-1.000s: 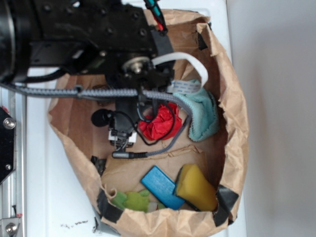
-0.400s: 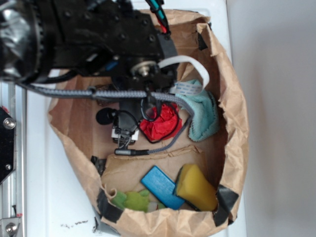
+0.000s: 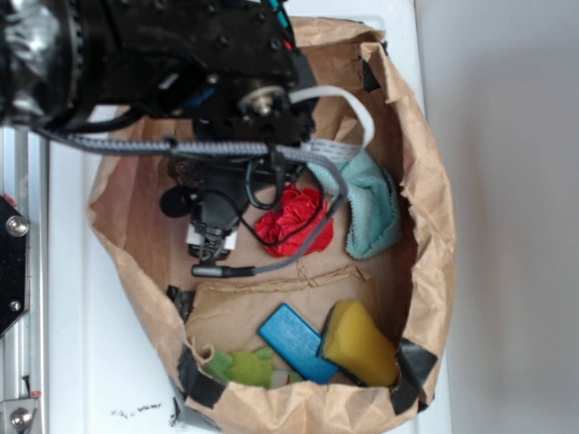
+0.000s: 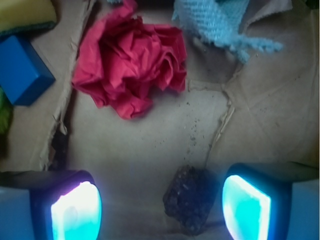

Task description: Grab the rock.

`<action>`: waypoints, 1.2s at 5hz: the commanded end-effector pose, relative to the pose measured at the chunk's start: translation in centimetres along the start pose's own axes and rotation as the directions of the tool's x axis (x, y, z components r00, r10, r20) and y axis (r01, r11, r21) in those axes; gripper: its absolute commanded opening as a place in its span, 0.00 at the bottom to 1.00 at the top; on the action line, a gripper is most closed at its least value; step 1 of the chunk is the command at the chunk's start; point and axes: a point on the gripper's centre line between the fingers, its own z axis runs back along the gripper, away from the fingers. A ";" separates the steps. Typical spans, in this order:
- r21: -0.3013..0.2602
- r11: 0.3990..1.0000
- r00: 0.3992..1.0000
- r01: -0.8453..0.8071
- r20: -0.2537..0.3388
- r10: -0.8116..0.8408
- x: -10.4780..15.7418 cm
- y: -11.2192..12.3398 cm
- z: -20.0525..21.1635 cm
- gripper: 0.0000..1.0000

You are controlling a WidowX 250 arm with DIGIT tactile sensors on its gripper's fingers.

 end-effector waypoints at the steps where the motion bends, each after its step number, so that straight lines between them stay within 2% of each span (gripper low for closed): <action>1: 0.081 0.997 0.999 -0.005 0.052 0.001 -0.7 1.2 1.8 1.00; 4: 0.081 0.997 0.999 -0.005 0.052 0.001 -0.7 1.2 1.8 1.00; 5: 0.076 0.997 0.999 -0.014 0.039 0.011 0.1 3.0 -0.4 1.00; 6: 0.058 0.998 0.998 -0.015 0.058 0.011 -0.2 3.7 -0.5 1.00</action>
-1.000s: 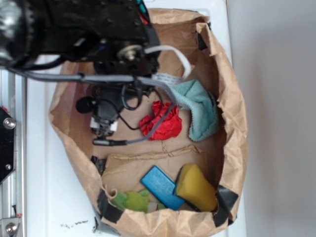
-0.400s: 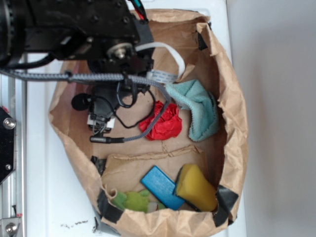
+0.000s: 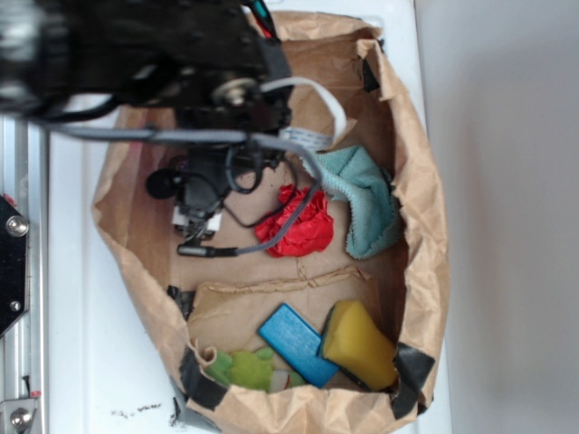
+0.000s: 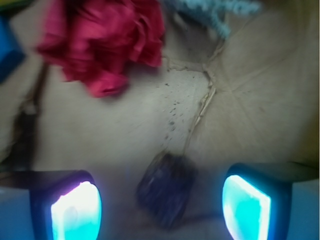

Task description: Grab the rock.

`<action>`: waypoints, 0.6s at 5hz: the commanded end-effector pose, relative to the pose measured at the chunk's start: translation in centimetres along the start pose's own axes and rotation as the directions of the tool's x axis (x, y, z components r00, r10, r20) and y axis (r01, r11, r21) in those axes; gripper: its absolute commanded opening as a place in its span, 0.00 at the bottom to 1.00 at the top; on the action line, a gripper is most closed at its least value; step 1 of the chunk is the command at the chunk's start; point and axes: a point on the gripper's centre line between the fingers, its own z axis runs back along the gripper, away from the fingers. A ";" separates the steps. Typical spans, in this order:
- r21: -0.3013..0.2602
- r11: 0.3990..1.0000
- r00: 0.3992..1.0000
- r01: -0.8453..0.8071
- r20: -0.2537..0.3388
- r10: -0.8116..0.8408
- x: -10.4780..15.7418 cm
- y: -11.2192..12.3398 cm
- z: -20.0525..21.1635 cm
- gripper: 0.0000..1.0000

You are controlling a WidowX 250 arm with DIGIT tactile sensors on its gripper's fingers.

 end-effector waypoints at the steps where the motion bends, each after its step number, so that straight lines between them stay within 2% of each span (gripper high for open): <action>1: 0.002 1.000 0.997 -0.010 0.079 0.010 0.8 2.1 1.3 1.00; 3: -0.001 1.000 0.997 0.010 0.078 -0.010 0.7 2.0 1.4 1.00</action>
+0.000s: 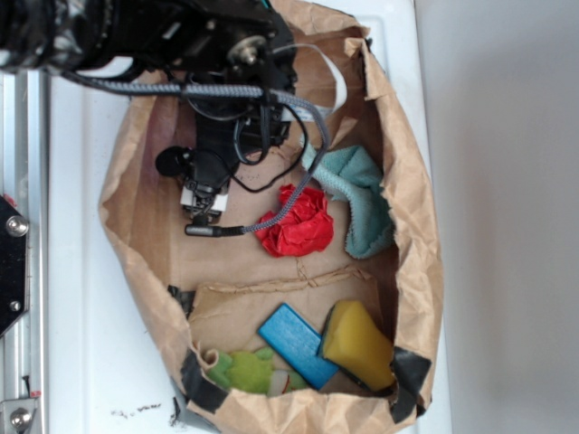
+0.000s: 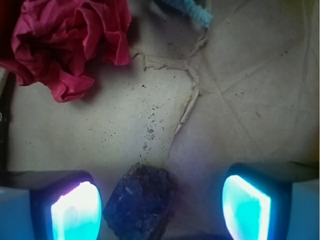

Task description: Grab the rock.

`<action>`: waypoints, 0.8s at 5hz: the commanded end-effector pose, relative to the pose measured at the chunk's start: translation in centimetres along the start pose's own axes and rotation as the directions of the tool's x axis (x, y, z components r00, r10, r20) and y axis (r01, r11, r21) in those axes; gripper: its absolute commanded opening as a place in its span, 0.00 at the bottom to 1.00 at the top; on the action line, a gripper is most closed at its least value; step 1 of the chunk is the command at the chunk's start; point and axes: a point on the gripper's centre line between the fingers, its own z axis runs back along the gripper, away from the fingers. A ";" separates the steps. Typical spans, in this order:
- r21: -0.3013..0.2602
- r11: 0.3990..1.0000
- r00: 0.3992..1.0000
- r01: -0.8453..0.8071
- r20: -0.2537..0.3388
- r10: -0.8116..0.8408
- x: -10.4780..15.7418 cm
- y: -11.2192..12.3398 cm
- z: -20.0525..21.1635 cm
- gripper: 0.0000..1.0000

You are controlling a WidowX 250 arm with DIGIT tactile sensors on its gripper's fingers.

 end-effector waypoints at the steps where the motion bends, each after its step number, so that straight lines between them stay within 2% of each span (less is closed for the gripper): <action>1: 0.028 1.000 1.000 -0.010 0.014 0.010 0.4 0.9 1.2 1.00; 2: -0.013 0.999 0.998 -0.051 -0.035 0.051 0.1 0.2 0.8 1.00; 3: -0.041 0.992 0.992 -0.121 -0.046 0.120 0.0 -0.3 0.4 1.00; 4: -0.044 0.984 0.984 -0.172 -0.054 0.169 0.2 -0.5 -0.4 1.00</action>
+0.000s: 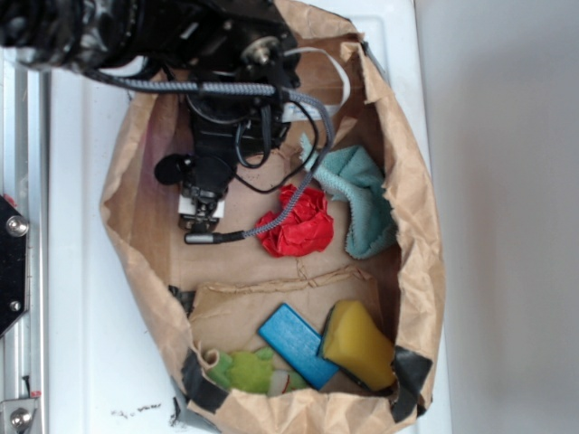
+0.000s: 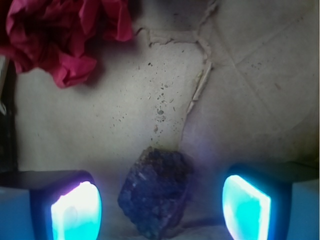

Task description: Grab the rock.

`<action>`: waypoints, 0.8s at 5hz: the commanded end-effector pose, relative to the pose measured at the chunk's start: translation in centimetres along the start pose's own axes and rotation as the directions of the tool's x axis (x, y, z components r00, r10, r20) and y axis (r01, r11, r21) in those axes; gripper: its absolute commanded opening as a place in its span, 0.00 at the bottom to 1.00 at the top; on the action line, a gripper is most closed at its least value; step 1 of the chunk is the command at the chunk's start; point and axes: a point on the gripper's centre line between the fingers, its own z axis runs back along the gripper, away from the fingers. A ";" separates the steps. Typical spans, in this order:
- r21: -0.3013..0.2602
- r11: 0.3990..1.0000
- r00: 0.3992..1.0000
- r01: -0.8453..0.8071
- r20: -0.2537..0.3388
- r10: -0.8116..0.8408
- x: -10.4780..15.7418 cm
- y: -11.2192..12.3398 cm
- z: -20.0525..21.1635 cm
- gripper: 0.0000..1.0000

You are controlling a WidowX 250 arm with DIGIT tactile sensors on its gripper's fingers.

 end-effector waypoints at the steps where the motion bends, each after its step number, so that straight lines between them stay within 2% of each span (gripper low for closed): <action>1: 0.004 0.997 0.997 -0.073 0.028 0.073 1.4 0.1 -0.2 1.00; 2: 0.018 0.996 0.996 -0.087 0.029 0.086 1.5 -0.3 -1.2 1.00; 3: 0.065 0.994 0.996 -0.089 0.032 0.087 1.5 -0.8 -2.4 1.00; 4: 0.059 0.992 0.993 -0.108 0.049 0.105 1.6 -0.6 -2.4 0.00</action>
